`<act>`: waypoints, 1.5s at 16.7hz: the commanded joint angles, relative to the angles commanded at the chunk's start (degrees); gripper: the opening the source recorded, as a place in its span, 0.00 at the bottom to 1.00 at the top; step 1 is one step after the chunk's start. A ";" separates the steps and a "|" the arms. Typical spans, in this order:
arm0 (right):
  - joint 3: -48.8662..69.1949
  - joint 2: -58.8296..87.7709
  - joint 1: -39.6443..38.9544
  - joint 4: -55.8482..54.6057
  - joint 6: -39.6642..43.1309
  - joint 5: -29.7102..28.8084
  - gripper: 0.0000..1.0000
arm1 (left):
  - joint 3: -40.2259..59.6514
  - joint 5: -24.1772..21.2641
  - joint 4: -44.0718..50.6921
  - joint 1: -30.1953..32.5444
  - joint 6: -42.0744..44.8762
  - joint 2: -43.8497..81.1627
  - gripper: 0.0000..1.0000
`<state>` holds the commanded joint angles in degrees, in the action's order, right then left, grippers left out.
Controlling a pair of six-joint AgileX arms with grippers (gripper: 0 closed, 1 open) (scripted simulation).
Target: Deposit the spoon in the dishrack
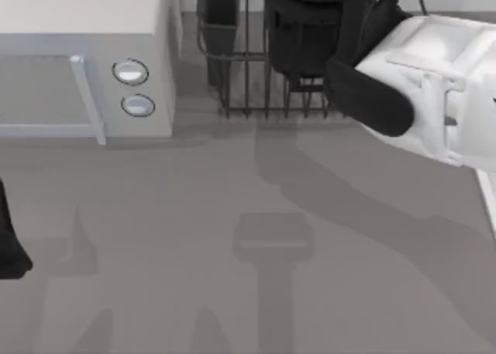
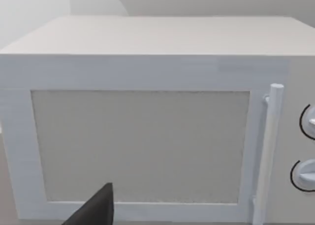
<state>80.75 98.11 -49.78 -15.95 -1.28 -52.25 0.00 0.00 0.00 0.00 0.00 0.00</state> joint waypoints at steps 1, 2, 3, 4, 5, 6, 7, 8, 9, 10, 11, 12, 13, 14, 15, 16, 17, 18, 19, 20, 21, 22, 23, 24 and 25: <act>-0.55 3.25 2.06 -4.53 0.04 2.08 0.00 | 0.00 0.00 0.00 0.00 0.00 0.00 1.00; -1.15 6.42 4.15 -8.98 0.07 4.22 0.00 | 0.00 0.00 0.00 0.00 0.00 0.00 1.00; -1.78 9.40 6.21 -12.95 0.09 6.35 0.00 | 0.00 0.00 0.00 0.00 0.00 0.00 1.00; -2.40 12.08 8.15 -16.31 0.11 8.36 0.00 | 0.00 0.00 0.00 0.00 0.00 0.00 1.00; -3.01 14.41 9.91 -19.09 0.14 10.20 0.00 | 0.00 0.00 0.00 0.00 0.00 0.00 1.00; -3.55 16.34 11.41 -21.29 0.18 11.79 0.00 | 0.00 0.00 0.00 0.00 0.00 0.00 1.00; -3.99 17.77 12.56 -22.87 0.22 13.03 0.00 | 0.00 0.00 0.00 0.00 0.00 0.00 1.00; -4.27 18.68 13.29 -23.83 0.25 13.83 0.00 | 0.00 0.00 0.00 0.00 0.00 0.00 1.00; -4.38 19.03 13.57 -24.20 0.26 14.14 0.00 | 0.00 0.00 0.00 0.00 0.00 0.00 1.00; -4.38 19.03 13.57 -24.20 0.26 14.14 0.00 | 0.00 0.00 0.00 0.00 0.00 0.00 1.00; -4.38 19.03 13.57 -24.20 0.26 14.14 0.00 | 0.00 0.00 0.00 0.00 0.00 0.00 1.00; -4.38 19.03 13.57 -24.20 0.26 14.14 0.00 | 0.00 0.00 0.00 0.00 0.00 0.00 1.00; -4.38 19.03 13.57 -24.20 0.26 14.14 0.08 | 0.00 0.00 0.00 0.00 0.00 0.00 1.00; -4.38 19.03 13.57 -24.20 0.26 14.14 0.15 | 0.00 0.00 0.00 0.00 0.00 0.00 1.00; -4.38 19.03 13.57 -24.20 0.26 14.14 0.23 | 0.00 0.00 0.00 0.00 0.00 0.00 1.00; -4.38 19.03 13.57 -24.20 0.26 14.14 0.30 | 0.00 0.00 0.00 0.00 0.00 0.00 1.00; -4.38 19.03 13.57 -24.20 0.26 14.14 0.38 | 0.00 0.00 0.00 0.00 0.00 0.00 1.00; -4.38 19.03 13.57 -24.20 0.26 14.14 0.45 | 0.00 0.00 0.00 0.00 0.00 0.00 1.00; -4.38 19.03 13.57 -24.20 0.26 14.14 0.53 | 0.00 0.00 0.00 0.00 0.00 0.00 1.00; -4.38 19.03 13.57 -24.20 0.26 14.14 0.60 | 0.00 0.00 0.00 0.00 0.00 0.00 1.00; -4.38 19.03 13.57 -24.20 0.26 14.14 0.68 | 0.00 0.00 0.00 0.00 0.00 0.00 1.00; -4.38 19.03 13.57 -24.20 0.26 14.14 0.75 | 0.00 0.00 0.00 0.00 0.00 0.00 1.00; -4.38 19.03 13.57 -24.20 0.26 14.14 0.83 | 0.00 0.00 0.00 0.00 0.00 0.00 1.00; -4.38 19.03 13.57 -24.20 0.26 14.14 0.90 | 0.00 0.00 0.00 0.00 0.00 0.00 1.00; -4.38 19.03 13.57 -24.20 0.26 14.14 0.98 | 0.00 0.00 0.00 0.00 0.00 0.00 1.00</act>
<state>76.38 117.14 -36.21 -40.15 -1.02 -38.11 0.00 0.00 0.00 0.00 0.00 0.00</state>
